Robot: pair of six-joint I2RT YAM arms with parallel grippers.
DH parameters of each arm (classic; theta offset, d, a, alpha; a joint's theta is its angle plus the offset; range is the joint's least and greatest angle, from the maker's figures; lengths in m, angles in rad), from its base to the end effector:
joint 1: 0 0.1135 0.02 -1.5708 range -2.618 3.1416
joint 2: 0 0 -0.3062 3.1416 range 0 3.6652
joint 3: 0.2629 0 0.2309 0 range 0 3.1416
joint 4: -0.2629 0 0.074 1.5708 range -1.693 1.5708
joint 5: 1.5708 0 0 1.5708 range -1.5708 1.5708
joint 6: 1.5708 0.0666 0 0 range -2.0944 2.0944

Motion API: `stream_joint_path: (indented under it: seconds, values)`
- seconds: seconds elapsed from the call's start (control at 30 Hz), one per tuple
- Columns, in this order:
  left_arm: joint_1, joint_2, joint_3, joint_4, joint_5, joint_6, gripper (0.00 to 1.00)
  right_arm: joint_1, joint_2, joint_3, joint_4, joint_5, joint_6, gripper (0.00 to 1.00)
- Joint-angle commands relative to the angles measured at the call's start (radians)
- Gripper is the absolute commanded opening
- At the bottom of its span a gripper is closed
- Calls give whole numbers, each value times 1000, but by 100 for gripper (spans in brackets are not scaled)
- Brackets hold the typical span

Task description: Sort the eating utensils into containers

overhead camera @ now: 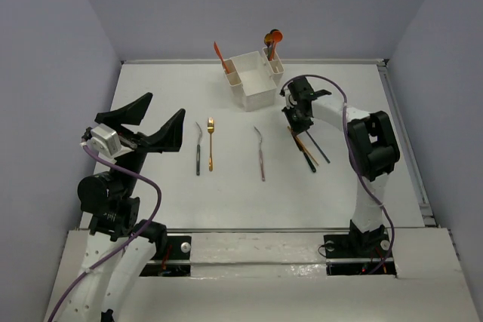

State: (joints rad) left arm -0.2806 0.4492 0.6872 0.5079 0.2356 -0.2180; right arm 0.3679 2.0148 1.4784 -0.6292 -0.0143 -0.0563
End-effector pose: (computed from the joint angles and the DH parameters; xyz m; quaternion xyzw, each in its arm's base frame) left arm 0.0424 -0.0284 0.4515 0.1201 0.3945 -0.2701 0.8700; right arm 0.4002 0.1553 0.1984 -0.2076 0.9573 0.0381 0.1977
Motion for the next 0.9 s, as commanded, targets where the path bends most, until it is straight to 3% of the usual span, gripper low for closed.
stream_joint_path:
  seconds: [0.0, 0.17, 0.37, 0.53, 0.87]
  values:
    - [-5, -14, 26, 54, 7, 3, 99, 5, 18, 29, -6, 10, -4, 17]
    - [-5, -14, 28, 54, 7, 3, 99, 5, 27, 40, -15, 2, -4, 24]
    - [-5, -12, 26, 54, 7, 2, 99, 5, 50, 46, -20, -3, -4, 24]
    - [-5, -12, 28, 54, 10, 3, 99, 5, 32, 54, -9, 11, -2, 8]
    - [-5, -12, 28, 54, 10, 0, 99, 14, -51, 102, -15, 59, 21, 3]
